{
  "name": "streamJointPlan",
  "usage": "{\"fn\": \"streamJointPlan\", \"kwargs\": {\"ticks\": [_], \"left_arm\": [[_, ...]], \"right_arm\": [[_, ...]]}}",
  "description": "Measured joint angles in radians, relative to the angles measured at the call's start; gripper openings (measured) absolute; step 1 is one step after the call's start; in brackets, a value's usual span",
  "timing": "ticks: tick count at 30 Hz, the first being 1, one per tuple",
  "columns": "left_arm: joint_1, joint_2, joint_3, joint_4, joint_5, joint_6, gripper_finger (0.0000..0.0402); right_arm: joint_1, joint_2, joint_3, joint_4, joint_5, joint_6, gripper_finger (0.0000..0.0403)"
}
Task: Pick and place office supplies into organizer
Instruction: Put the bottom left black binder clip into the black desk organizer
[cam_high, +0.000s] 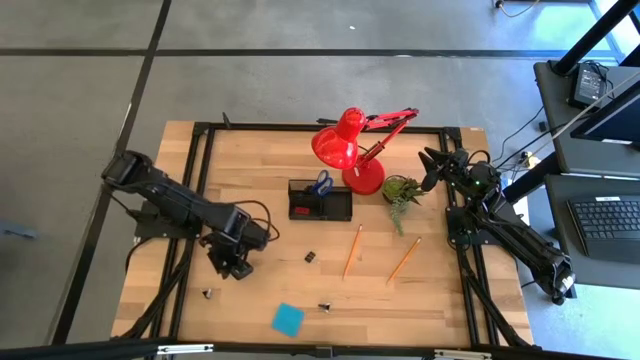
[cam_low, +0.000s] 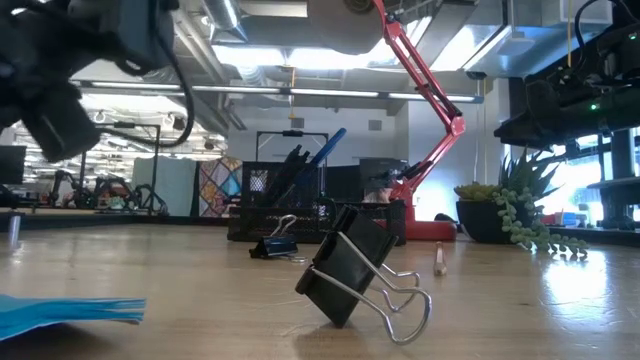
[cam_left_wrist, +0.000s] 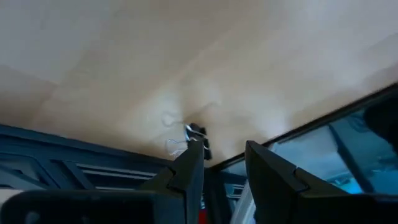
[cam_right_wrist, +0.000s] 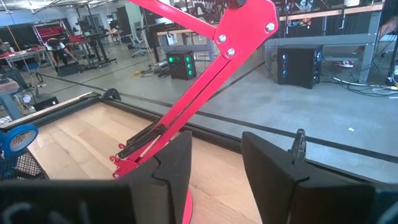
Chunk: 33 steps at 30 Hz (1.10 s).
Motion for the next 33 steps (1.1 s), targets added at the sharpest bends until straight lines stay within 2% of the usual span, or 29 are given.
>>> {"fn": "streamJointPlan", "kwargs": {"ticks": [8,14,23,33], "left_arm": [[-0.042,0.058,0.000,-0.015,0.004,-0.013,0.0111],[-0.092,0.073,0.000,-0.032,0.057,-0.057,0.0111],[-0.115,0.072,-0.001,-0.028,0.043,-0.137,0.0111],[-0.115,0.072,-0.076,0.082,0.060,-0.223,0.0111]], "right_arm": [[0.000,0.000,0.000,0.000,0.000,0.000,0.0145],[0.000,0.000,0.000,0.000,0.000,0.002,0.0145],[0.000,0.000,0.000,0.000,0.000,0.006,0.0145],[0.000,0.000,0.000,0.000,0.000,0.005,0.0145]]}}
